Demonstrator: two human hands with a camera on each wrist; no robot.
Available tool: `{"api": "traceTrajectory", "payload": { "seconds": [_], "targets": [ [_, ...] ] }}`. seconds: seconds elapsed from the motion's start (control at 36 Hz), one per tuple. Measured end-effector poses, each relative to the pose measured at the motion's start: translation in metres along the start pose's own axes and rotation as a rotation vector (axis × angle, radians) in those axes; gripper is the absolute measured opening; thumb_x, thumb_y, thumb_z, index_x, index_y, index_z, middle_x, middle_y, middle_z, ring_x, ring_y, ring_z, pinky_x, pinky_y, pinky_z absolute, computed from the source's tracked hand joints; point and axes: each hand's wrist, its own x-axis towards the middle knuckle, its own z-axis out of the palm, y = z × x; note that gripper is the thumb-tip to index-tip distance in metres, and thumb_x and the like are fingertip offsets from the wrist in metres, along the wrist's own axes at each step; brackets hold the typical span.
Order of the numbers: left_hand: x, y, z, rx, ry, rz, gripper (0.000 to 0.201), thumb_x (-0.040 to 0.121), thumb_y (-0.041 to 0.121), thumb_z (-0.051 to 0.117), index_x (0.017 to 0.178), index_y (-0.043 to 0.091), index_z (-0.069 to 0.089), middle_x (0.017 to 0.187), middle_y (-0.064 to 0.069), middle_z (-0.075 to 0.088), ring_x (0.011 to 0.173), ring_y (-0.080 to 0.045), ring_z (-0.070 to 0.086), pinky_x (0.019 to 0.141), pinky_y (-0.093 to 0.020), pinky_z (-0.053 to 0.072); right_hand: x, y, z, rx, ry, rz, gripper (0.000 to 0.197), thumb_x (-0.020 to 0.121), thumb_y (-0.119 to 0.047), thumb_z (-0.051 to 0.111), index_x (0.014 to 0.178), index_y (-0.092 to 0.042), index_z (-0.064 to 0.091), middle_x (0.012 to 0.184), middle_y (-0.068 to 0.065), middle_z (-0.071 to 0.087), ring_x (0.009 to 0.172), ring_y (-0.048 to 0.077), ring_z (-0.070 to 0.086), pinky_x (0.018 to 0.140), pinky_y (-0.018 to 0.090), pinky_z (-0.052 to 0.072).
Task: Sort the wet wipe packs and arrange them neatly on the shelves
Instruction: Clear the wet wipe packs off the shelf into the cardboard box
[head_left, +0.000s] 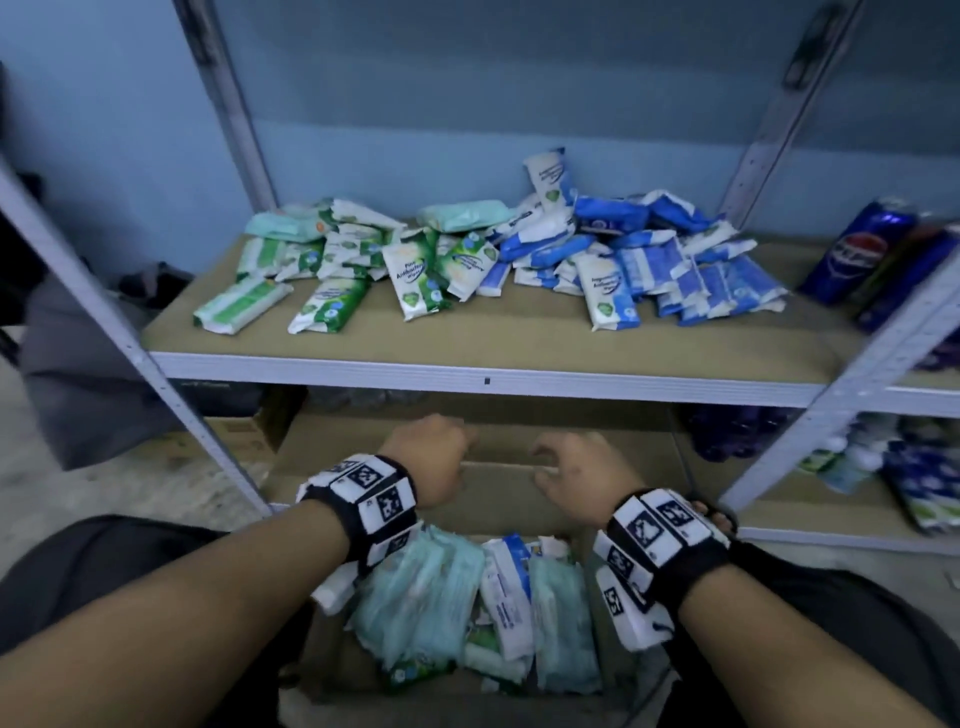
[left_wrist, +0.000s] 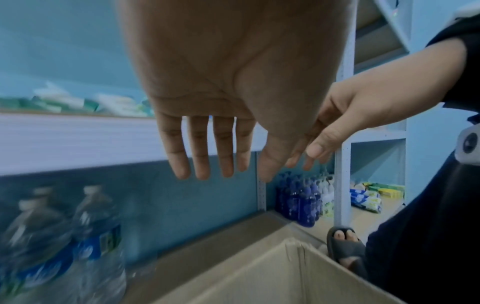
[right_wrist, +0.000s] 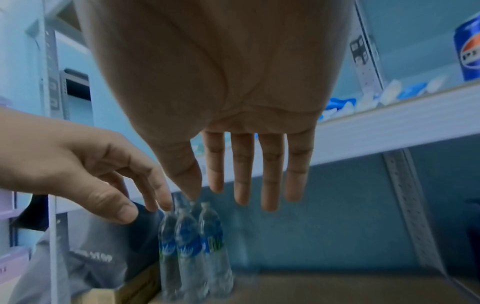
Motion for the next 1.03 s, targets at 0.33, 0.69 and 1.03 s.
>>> {"api": "traceTrajectory", "payload": {
  "seconds": [0.33, 0.69, 1.03],
  "targets": [
    [0.059, 0.006, -0.110, 0.057, 0.274, 0.116, 0.034, 0.091, 0.034, 0.056, 0.124, 0.025, 0.056, 0.126, 0.002, 0.058, 0.114, -0.022, 0.054, 0.086, -0.036, 0.048, 0.042, 0.008, -0.114, 0.022, 0.219, -0.021, 0.030, 0.089, -0.033, 0.061, 0.118, -0.025, 0.063, 0.112, -0.005, 0.067, 0.106, 0.018, 0.061, 0.092, 0.039, 0.052],
    [0.161, -0.005, -0.153, 0.094, 0.330, 0.053, 0.044, 0.087, 0.034, 0.058, 0.129, 0.023, 0.053, 0.127, -0.003, 0.055, 0.117, -0.027, 0.053, 0.090, -0.037, 0.048, 0.137, 0.059, -0.181, -0.138, 0.318, 0.072, 0.021, 0.087, -0.030, 0.059, 0.107, -0.024, 0.061, 0.107, 0.008, 0.064, 0.097, 0.031, 0.061, 0.074, 0.034, 0.051],
    [0.251, -0.027, -0.148, -0.212, 0.300, -0.105, 0.080, 0.084, 0.054, 0.068, 0.147, 0.016, 0.037, 0.141, -0.013, 0.051, 0.127, -0.031, 0.049, 0.098, -0.035, 0.042, 0.239, 0.076, -0.209, -0.181, 0.370, 0.058, 0.065, 0.086, -0.026, 0.069, 0.142, -0.010, 0.039, 0.136, 0.016, 0.049, 0.124, 0.036, 0.050, 0.099, 0.043, 0.046]
  ]
}}
